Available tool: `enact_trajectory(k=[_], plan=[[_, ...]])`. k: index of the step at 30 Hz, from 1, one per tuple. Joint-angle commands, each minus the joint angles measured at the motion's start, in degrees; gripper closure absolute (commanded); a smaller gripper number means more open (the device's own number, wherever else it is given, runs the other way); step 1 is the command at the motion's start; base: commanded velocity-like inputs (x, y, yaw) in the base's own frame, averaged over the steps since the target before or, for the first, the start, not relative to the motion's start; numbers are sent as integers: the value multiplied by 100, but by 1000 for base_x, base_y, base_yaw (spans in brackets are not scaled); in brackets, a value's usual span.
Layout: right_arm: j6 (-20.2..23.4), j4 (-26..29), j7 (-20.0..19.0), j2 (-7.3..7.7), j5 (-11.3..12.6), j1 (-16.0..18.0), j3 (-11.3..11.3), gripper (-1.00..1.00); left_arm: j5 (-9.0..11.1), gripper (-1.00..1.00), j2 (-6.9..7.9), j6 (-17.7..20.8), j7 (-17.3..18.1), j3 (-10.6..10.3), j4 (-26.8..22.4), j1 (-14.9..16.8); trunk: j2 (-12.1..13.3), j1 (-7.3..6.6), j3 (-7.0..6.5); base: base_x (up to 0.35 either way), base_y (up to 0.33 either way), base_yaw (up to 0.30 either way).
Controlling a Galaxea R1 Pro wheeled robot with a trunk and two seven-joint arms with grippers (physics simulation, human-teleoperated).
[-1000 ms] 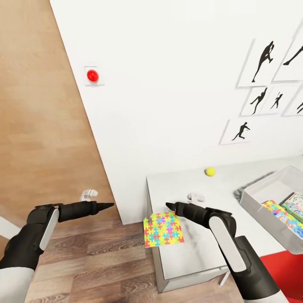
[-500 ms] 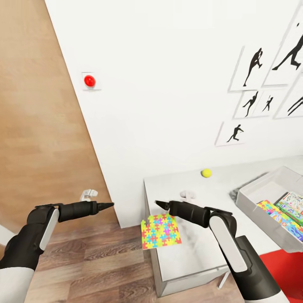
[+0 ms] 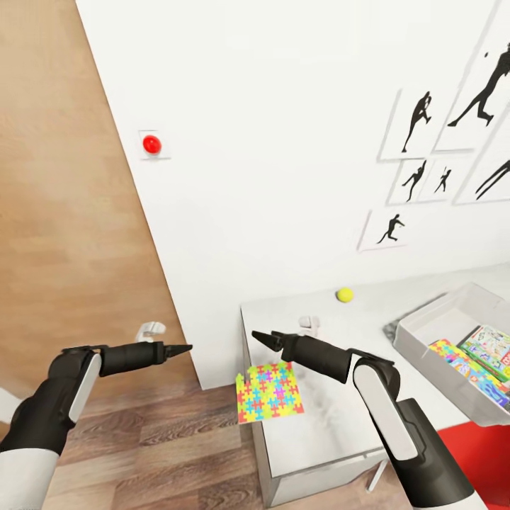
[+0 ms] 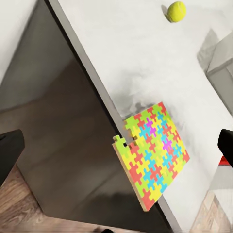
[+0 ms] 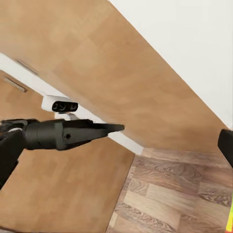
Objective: Put all the toys in the child's room - the three board games (two on the bed and one on the table), the two jigsaw puzzles on the table, and the tennis ball on the table - inside the toy box on the table in the child's room.
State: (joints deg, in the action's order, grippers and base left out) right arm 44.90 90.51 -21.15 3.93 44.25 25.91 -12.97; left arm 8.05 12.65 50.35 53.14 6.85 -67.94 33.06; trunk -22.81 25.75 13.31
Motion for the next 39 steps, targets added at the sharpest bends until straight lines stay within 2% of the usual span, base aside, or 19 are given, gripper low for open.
enact_trajectory(k=[1,5,7,8,11,12,15,16,18,21,26,29,34,39], plan=[[-29,2,-31,3,1,-2,0,-100,14,-100,-1,30,11,1,87,12,-11,3,2,0,0,-61],[-166,2,-174,3,24,-58,5,-100,18,-100,-21,23,17,-4,678,43,-11,3,-34,0,0,-86],[-198,2,-310,3,36,-88,33,-100,24,-100,-27,21,19,1,1172,66,-11,3,-52,0,0,-107],[-207,2,-427,3,41,-102,88,-100,26,-100,-30,20,20,9,1496,124,-11,3,-60,0,0,-112],[-209,2,-641,-2,50,-119,216,-100,28,-100,-29,20,21,22,1930,292,-11,3,-87,0,0,-115],[-204,2,-812,-1,74,-143,329,-100,29,-100,-31,21,16,33,2176,416,-11,3,-96,0,0,-112],[-198,2,-1107,-4,178,-219,554,-100,30,-100,-37,24,10,43,2499,552,-11,3,-121,0,0,-101],[-198,0,-1314,-3,299,-294,725,-100,36,-100,-39,26,6,50,2669,606,-11,3,-128,0,0,-73],[-213,-1,-1510,-6,426,-388,886,-100,63,-100,-54,30,0,52,2787,641,-11,3,-139,0,0,-53],[-227,4,-1835,-9,598,-654,1208,-100,145,-100,-207,45,-25,43,2930,686,-11,3,-146,0,0,-23],[-208,2,-1984,0,689,-809,1559,-100,180,-100,-294,62,-23,43,2997,709,-11,3,-149,0,0,-6],[-209,2,-2005,-9,709,-834,1662,-100,189,-100,-300,114,-11,44,3007,718,-11,3,-149,0,0,-2],[-231,2,-2010,-39,710,-847,1711,-100,195,-100,-244,245,6,55,3012,726,-11,3,-150,0,0,0],[-245,2,-2008,-67,691,-850,1724,-100,198,-100,-168,362,18,212,3014,728,-11,3,-150,0,0,0]])
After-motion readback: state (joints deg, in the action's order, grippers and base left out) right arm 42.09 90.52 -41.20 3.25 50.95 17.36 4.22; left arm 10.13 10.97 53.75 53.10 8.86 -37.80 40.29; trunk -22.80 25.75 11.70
